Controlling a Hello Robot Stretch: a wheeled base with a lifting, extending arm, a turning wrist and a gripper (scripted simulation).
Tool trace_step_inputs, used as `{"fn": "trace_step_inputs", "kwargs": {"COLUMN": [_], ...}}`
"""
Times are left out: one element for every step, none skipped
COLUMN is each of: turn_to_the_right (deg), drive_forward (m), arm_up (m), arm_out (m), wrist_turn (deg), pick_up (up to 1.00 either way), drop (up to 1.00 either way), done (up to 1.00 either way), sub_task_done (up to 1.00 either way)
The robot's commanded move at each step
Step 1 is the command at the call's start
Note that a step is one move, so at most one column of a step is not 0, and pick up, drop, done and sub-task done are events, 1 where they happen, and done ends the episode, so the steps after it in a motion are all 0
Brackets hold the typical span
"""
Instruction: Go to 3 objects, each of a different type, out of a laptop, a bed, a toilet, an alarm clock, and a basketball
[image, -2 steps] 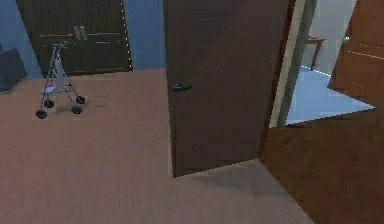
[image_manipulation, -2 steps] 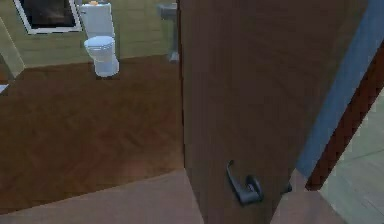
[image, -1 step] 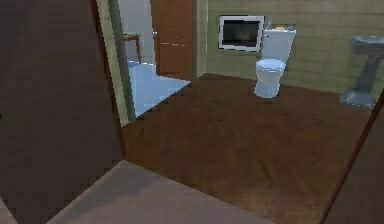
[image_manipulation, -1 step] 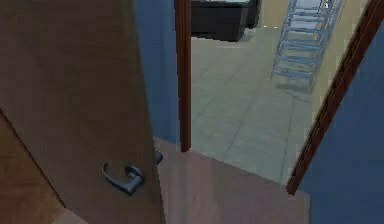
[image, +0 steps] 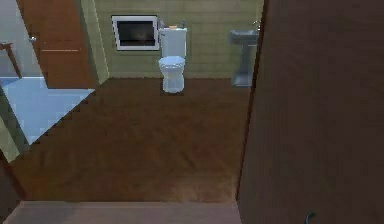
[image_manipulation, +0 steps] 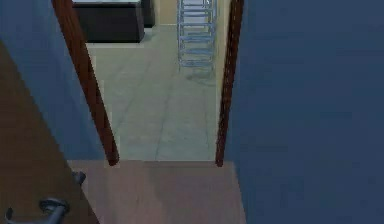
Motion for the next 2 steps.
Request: {"fn": "trace_step_inputs", "kwargs": {"turn_to_the_right": [0.0, 0.0], "drive_forward": [1.00, 1.00], "arm_up": [0.00, 0.00], "arm_out": [0.00, 0.00], "wrist_turn": [0.0, 0.0], "pick_up": [0.00, 0.00], "drop": [0.00, 0.00], "done": [0.00, 0.00], "sub_task_done": [0.00, 0.00]}}
